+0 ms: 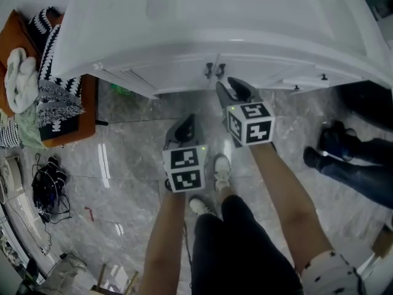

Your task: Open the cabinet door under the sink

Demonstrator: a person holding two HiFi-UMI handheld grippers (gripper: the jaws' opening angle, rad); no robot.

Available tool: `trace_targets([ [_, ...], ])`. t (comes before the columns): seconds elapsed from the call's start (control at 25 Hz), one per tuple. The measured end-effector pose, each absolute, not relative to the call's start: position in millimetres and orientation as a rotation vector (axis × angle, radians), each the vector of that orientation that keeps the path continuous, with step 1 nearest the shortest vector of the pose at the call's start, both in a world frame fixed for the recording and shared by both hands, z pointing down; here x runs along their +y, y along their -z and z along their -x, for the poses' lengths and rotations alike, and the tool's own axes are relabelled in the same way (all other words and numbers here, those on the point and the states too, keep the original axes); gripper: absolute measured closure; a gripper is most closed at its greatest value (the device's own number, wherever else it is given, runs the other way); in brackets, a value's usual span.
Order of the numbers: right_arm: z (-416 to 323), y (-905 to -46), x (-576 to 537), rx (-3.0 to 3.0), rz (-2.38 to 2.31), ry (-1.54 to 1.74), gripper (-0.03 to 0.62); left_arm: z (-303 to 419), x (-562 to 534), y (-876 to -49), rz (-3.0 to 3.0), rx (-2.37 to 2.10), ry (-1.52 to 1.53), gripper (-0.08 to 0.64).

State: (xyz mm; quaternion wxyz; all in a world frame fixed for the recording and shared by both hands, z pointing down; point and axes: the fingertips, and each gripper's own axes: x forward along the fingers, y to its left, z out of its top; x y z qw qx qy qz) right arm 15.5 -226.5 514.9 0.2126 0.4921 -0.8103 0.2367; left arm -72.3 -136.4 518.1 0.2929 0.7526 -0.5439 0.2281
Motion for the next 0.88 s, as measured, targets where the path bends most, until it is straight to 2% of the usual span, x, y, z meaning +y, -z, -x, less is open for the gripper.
trace_targets([
  [0.36, -17, -529, -250, -2.202, -1.398, -0.641, 0.443, 75, -149, -522, -2.015, -1.445, -0.619, 0.563],
  [0.88, -18, -536, -266, -2.146, -1.479, -0.633, 0.443, 79, -151, -531, -1.998, -1.448, -0.639, 0.561],
])
